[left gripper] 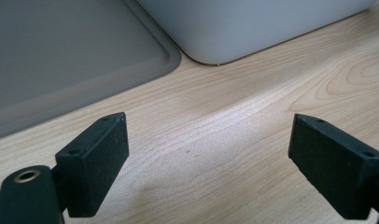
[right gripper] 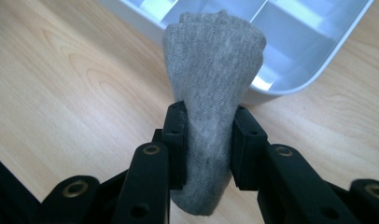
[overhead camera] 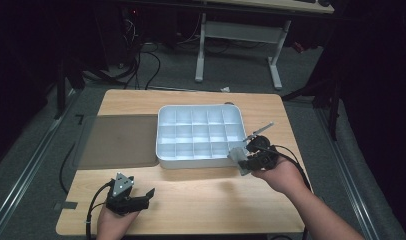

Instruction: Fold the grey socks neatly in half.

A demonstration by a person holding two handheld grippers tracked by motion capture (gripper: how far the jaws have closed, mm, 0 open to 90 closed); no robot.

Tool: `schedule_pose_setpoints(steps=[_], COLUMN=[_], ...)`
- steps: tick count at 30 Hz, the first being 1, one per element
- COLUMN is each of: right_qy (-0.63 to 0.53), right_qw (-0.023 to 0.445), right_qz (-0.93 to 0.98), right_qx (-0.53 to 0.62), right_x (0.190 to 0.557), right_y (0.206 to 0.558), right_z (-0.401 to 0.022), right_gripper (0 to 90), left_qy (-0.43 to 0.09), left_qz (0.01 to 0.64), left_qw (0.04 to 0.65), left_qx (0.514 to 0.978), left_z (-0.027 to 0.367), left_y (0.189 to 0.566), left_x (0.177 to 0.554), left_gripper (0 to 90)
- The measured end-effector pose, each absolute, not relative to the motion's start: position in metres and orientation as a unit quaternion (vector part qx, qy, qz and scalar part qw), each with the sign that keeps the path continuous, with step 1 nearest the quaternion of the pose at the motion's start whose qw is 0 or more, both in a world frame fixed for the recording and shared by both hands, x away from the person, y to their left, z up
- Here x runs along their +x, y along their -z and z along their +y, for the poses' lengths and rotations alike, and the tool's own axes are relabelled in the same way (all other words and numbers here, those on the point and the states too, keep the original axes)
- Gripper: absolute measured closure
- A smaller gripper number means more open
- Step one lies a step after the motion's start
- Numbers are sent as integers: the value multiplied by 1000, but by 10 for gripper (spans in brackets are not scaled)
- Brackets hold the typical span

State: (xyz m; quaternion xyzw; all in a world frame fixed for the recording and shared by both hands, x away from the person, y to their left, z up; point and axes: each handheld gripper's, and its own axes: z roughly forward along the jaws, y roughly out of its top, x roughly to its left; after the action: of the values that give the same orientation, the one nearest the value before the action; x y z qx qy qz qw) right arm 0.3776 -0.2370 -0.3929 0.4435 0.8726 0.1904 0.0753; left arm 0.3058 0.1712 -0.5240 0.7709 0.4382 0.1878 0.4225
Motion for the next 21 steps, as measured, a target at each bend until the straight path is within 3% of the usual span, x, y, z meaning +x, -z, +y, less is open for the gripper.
schedule_pose_setpoints(steps=[21], right_qy=[-142], right_qw=[68], right_qz=[865], right_qx=[476], right_x=[441], right_y=[396], right_z=[-226], right_gripper=[724], left_qy=[-188], left_qz=[440], left_qw=[424], left_qx=[769], left_z=[173], left_y=[524], left_x=[305], left_gripper=[143])
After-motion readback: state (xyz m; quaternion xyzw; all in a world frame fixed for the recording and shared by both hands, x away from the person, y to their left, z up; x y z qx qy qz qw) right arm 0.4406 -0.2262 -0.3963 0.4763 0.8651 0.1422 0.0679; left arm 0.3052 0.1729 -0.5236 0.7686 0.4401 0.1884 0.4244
